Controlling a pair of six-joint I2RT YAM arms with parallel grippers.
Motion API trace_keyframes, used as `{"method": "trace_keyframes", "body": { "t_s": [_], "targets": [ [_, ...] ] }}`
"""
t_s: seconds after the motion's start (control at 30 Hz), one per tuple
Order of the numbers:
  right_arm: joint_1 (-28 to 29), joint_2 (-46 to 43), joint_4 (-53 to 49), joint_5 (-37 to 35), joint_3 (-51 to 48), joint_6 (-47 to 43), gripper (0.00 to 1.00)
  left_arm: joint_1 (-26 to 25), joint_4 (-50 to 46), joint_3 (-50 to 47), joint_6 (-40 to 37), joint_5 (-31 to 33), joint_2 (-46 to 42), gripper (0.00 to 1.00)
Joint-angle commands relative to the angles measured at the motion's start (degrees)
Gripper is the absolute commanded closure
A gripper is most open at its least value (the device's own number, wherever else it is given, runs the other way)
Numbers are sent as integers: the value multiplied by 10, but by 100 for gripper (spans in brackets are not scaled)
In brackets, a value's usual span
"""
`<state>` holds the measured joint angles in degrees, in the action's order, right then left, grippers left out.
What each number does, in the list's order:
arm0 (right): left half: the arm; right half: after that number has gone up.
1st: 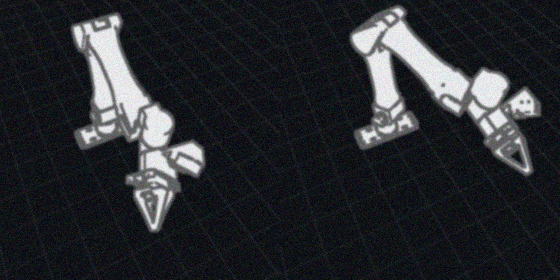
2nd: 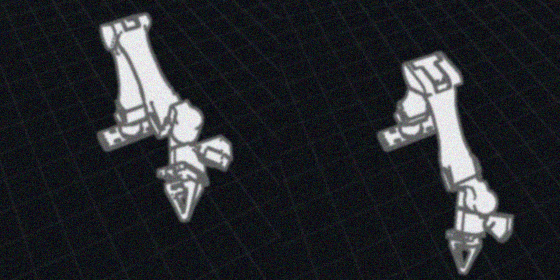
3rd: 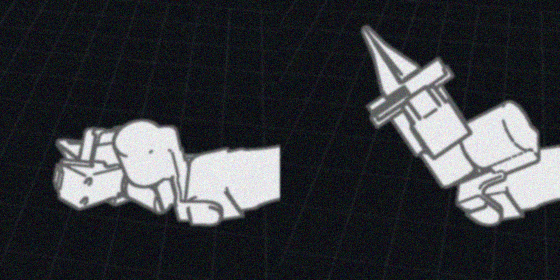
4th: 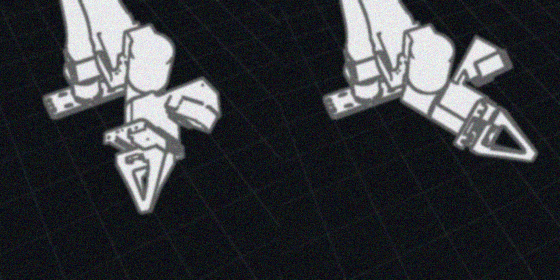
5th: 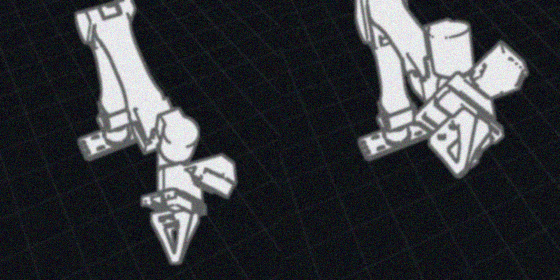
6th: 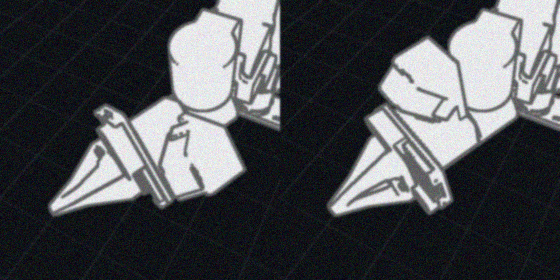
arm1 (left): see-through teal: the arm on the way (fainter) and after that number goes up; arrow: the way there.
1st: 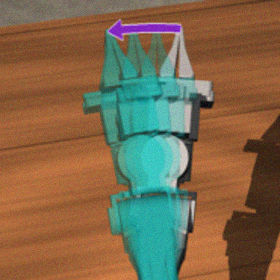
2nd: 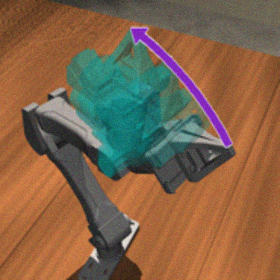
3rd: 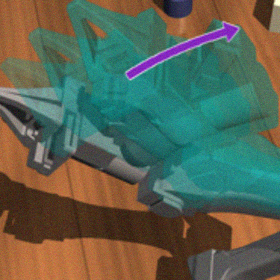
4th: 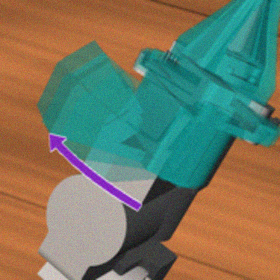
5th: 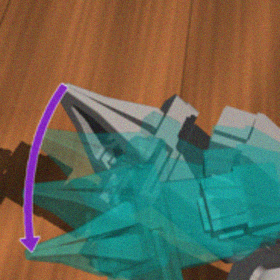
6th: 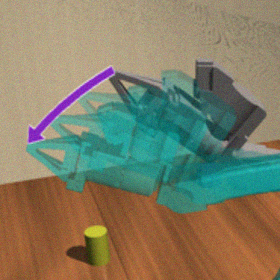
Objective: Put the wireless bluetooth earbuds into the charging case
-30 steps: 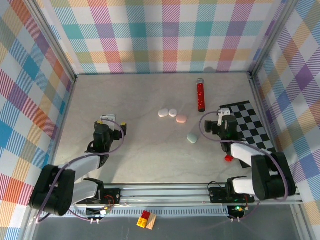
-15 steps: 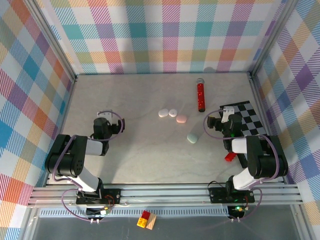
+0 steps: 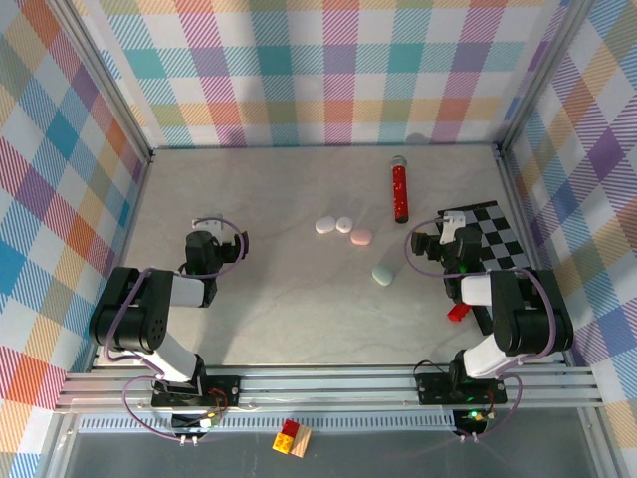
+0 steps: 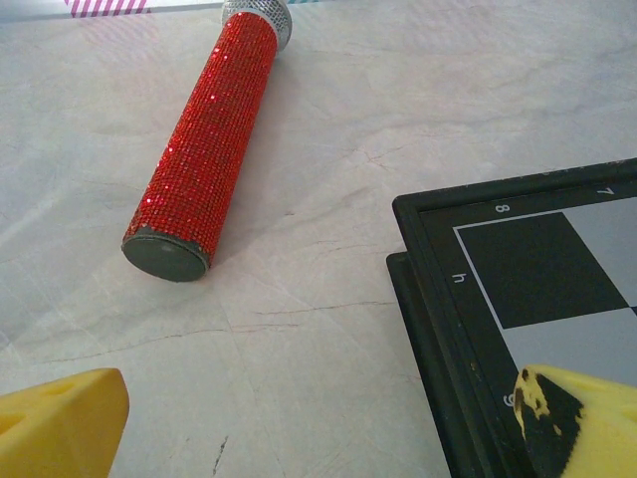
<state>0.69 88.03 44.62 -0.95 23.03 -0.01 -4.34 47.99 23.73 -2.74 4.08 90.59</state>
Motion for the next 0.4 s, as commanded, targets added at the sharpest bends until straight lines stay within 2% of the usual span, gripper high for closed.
{"method": "trace_keyframes", "body": {
  "t_s": [0.0, 0.37],
  "targets": [
    [-2, -1, 24, 10, 8, 7, 1, 6, 0, 5, 5, 1, -1, 0],
    [-2, -1, 25, 10, 7, 7, 1, 6, -1, 5, 5, 1, -1, 0]
  ]
}}
